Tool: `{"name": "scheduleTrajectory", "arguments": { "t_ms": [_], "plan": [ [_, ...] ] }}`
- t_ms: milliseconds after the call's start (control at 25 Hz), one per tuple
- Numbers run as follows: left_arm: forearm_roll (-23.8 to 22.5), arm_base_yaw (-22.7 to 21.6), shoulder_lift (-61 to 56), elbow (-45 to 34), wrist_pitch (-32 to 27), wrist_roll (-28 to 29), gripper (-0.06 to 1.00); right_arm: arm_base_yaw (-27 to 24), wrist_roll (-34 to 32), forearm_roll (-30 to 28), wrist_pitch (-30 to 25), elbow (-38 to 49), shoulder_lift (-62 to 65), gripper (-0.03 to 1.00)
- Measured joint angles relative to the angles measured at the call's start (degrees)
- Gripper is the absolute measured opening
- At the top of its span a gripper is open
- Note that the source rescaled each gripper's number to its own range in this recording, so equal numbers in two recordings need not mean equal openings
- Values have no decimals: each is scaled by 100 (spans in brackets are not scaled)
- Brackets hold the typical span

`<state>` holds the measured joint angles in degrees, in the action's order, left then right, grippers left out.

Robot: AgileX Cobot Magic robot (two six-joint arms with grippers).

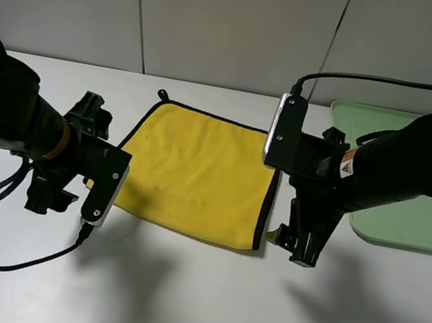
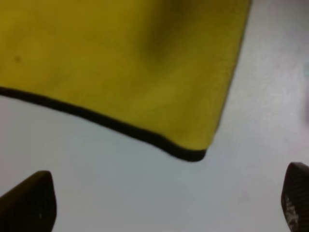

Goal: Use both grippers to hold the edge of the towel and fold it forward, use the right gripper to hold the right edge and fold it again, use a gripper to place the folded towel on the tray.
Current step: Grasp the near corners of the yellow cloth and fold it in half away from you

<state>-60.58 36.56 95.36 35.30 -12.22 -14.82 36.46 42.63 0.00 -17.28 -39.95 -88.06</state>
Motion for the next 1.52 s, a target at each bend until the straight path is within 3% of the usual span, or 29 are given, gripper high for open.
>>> {"name": "scheduleTrajectory", "arguments": {
  "t_ms": [240, 560, 760, 1080, 1520],
  "plan": [
    [-5, 0, 231, 0, 393, -41, 92, 0, 274, 0, 271, 0, -461, 100],
    [-66, -72, 525, 1, 425, -538, 92, 0, 298, 0, 664, -2, -892, 100],
    [-327, -382, 689, 6, 423, -602, 92, 0, 310, 0, 917, -6, -1017, 100],
    [-534, -912, 715, 12, 736, -615, 92, 0, 321, 0, 1083, -6, -1030, 100],
    [-559, -936, 715, 18, 1031, -750, 92, 122, 436, 0, 1083, -6, -1030, 100]
  ]
}}
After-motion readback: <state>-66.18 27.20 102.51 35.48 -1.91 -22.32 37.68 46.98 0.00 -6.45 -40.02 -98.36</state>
